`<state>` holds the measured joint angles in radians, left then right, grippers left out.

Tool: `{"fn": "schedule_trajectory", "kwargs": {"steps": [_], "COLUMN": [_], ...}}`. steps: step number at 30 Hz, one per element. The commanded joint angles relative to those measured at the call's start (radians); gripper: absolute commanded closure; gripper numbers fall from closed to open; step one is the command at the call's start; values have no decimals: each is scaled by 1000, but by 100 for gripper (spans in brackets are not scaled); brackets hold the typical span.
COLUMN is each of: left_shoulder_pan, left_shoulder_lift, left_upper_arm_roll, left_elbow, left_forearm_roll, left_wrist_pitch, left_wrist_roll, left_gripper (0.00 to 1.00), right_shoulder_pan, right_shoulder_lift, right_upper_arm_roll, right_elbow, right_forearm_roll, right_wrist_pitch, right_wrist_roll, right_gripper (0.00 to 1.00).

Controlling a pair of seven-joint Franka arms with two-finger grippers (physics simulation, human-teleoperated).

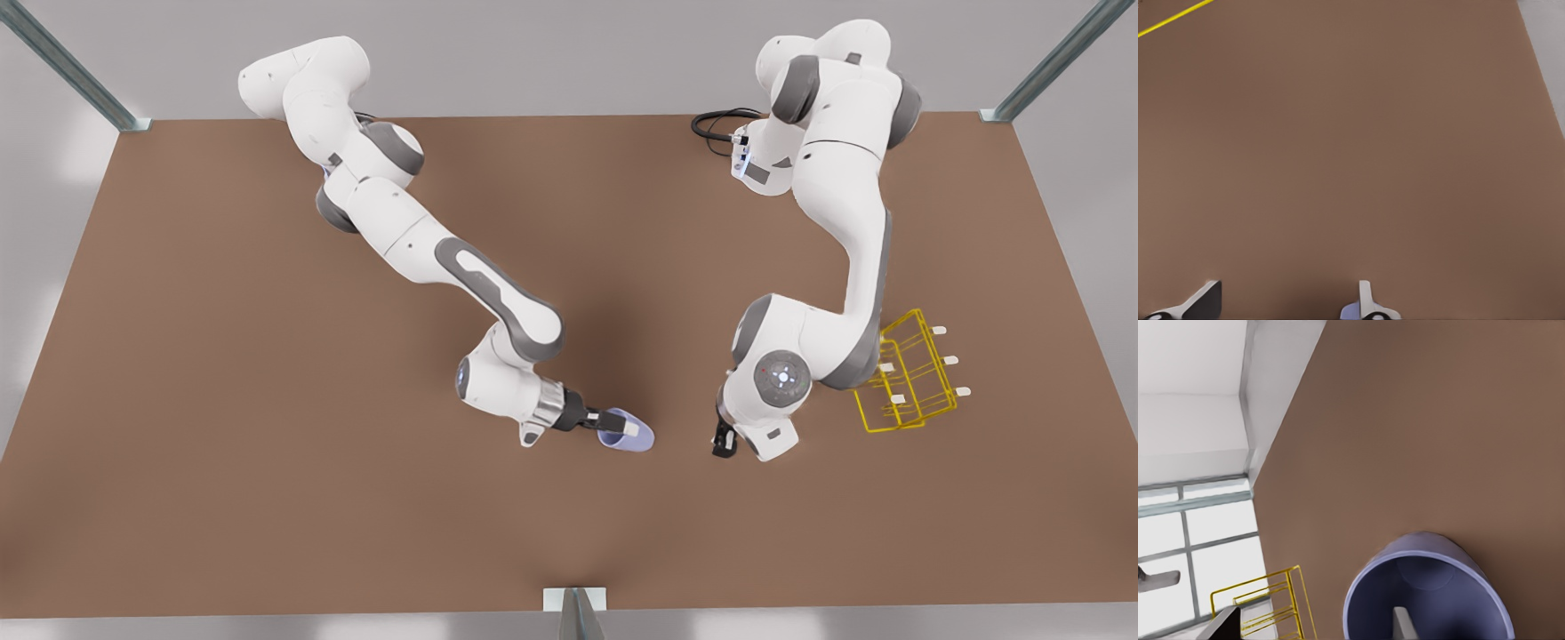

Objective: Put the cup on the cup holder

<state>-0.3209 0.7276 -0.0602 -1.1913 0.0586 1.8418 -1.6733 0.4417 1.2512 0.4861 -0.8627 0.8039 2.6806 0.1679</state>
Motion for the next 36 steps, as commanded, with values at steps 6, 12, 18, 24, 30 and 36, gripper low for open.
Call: {"fn": "schedule_trajectory", "kwargs": {"steps": [6,12,18,24,30,36], "left_shoulder_pan": [-44,-86,-119,-217,-236,-268], "left_shoulder_lift": [47,124,156,161,233,294], "left_upper_arm_roll": [-4,-1,-1,82,94,94], "left_elbow": [24,82,90,102,185,197], "left_forearm_roll": [30,30,30,29,26,30], "left_wrist_pitch": [151,224,246,229,247,263], "left_wrist_roll": [-563,-557,-542,-700,-706,-694], "left_gripper": [0,0,0,0,0,0], "right_shoulder_pan": [-31,-147,-443,-681,-830,-566], "right_shoulder_lift": [5,-27,-324,-824,-1108,-1182], "right_upper_arm_roll": [-1,63,183,-49,-173,-383], "right_elbow": [-16,-113,-544,-874,-684,-627], "right_forearm_roll": [-9,-78,-201,-721,-885,-830], "right_wrist_pitch": [-4,-47,-100,-652,-1105,-1228], "right_wrist_roll": [15,15,16,-184,-444,-314], "right_gripper": [0,0,0,0,0,0]}}
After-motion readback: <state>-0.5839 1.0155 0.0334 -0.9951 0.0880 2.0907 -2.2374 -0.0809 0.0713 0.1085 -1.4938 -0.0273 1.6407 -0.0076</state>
